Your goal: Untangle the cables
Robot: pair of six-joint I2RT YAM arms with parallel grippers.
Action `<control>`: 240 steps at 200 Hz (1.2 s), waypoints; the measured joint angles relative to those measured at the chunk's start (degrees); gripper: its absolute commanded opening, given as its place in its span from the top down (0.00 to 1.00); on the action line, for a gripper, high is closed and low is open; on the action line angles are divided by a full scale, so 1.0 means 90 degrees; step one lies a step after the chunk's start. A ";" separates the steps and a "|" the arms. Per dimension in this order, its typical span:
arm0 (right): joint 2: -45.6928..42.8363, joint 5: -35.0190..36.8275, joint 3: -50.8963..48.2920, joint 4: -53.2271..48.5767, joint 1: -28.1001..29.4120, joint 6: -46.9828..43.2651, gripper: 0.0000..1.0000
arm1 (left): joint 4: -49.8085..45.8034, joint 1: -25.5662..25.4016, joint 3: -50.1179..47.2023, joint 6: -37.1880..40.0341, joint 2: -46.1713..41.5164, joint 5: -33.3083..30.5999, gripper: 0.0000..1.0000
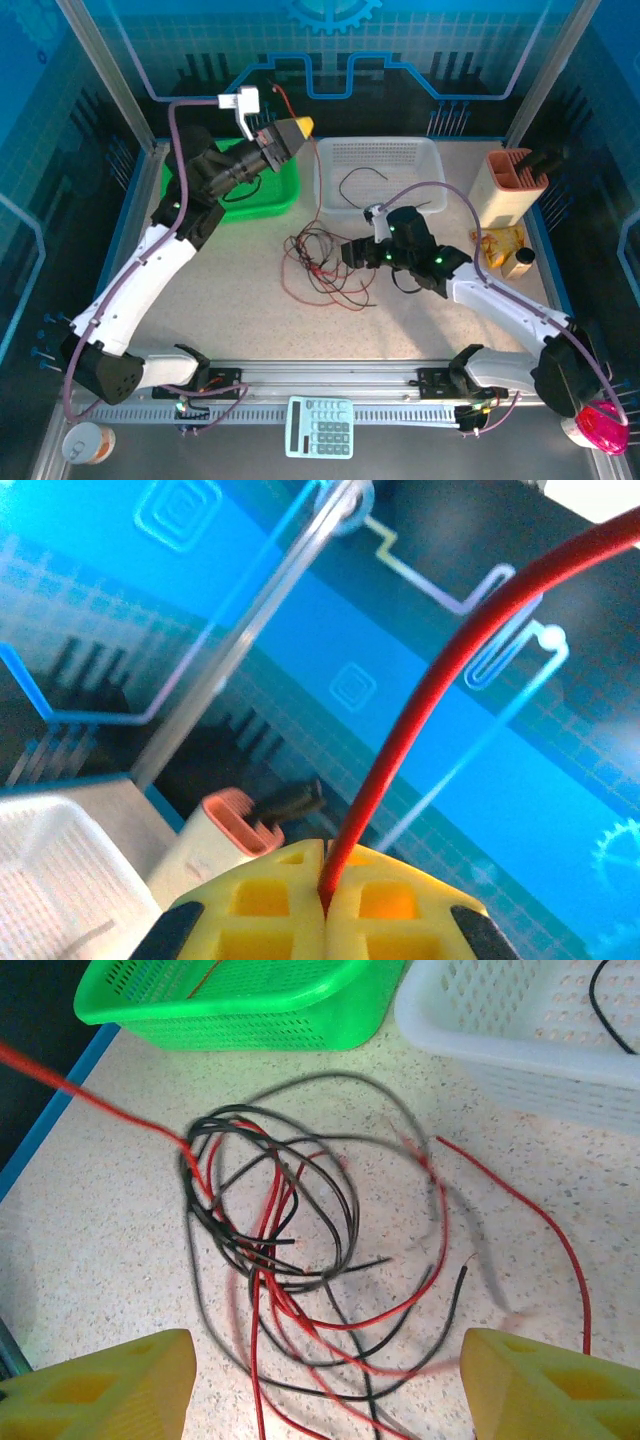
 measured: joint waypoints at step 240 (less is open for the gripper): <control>-0.0243 -0.0102 0.0656 -0.0716 -0.0340 -0.0126 0.20 | -0.0991 0.0202 0.3186 0.1071 0.0942 -0.0617 1.00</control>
